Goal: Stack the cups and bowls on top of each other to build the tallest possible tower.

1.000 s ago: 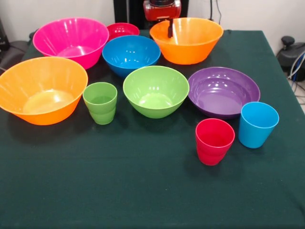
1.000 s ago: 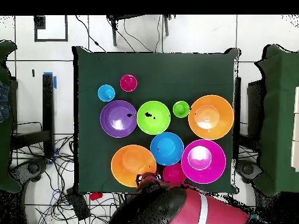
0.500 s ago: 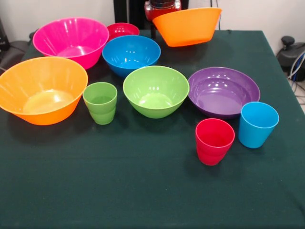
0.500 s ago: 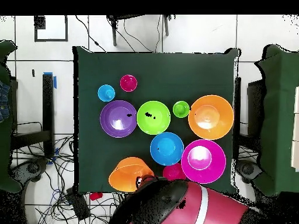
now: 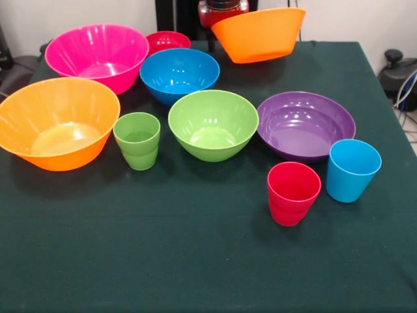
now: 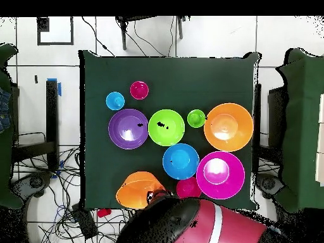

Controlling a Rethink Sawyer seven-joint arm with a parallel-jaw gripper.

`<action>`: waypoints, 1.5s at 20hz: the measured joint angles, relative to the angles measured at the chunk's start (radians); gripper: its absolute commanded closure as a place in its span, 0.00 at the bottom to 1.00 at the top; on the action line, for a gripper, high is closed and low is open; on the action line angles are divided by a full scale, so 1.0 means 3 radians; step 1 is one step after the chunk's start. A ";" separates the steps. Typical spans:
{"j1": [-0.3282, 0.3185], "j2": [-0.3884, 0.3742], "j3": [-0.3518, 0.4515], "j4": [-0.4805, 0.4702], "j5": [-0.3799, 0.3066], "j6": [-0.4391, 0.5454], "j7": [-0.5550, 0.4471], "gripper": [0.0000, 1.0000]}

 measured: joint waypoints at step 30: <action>0.0082 -0.0781 0.0219 0.0102 -0.0035 0.0882 0.0000 1.00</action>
